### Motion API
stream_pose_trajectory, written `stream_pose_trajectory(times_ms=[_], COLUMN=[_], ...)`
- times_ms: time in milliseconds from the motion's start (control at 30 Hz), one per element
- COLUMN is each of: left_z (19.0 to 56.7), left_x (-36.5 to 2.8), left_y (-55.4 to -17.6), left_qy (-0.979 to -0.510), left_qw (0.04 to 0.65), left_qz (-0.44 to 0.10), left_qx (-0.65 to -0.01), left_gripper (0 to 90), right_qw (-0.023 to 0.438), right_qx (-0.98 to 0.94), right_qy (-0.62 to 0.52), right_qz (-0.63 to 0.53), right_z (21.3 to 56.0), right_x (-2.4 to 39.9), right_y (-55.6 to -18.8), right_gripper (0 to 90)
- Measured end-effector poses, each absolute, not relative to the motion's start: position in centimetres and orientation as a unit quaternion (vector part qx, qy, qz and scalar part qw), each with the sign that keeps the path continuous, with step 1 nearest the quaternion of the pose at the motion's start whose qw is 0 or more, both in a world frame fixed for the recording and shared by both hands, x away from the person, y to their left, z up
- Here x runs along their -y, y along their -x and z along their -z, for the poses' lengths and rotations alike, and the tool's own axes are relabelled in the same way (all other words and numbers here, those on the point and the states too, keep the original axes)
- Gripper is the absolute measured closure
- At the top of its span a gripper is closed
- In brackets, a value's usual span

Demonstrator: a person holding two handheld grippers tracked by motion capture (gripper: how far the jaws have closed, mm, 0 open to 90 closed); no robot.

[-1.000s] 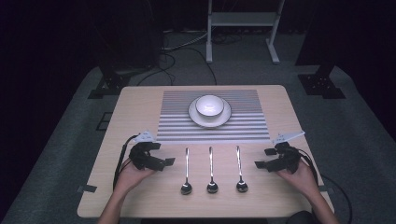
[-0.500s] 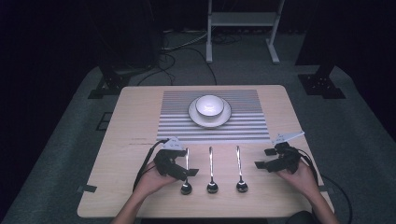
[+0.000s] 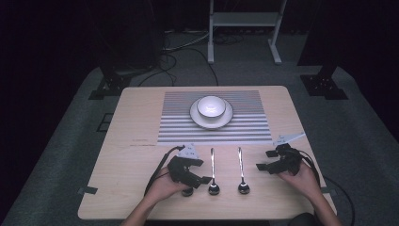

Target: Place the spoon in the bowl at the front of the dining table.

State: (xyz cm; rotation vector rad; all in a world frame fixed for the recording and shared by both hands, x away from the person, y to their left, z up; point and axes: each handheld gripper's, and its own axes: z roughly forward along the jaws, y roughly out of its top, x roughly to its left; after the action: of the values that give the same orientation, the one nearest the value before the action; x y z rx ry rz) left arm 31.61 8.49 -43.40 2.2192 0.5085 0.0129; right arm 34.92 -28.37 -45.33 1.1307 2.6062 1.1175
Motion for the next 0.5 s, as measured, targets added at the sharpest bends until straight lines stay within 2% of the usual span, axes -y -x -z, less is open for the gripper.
stream_pose_trajectory(times_ms=[133,500], left_z=[43.6,44.2], left_x=[-8.0,-6.4], left_y=[-31.2,-30.2], left_qy=[-0.893,-0.908], left_qw=[0.410,0.392], left_qz=[-0.003,0.008], left_qx=[-0.184,-0.145], left_gripper=[39.7,62.3], right_qw=[0.044,0.039], right_qx=[-0.854,-0.857], right_qy=[-0.368,-0.364], right_qz=[-0.365,-0.362], right_z=[45.3,45.4], right_x=[28.3,28.0], right_y=[-34.9,-35.0], right_gripper=[19.9,20.0])
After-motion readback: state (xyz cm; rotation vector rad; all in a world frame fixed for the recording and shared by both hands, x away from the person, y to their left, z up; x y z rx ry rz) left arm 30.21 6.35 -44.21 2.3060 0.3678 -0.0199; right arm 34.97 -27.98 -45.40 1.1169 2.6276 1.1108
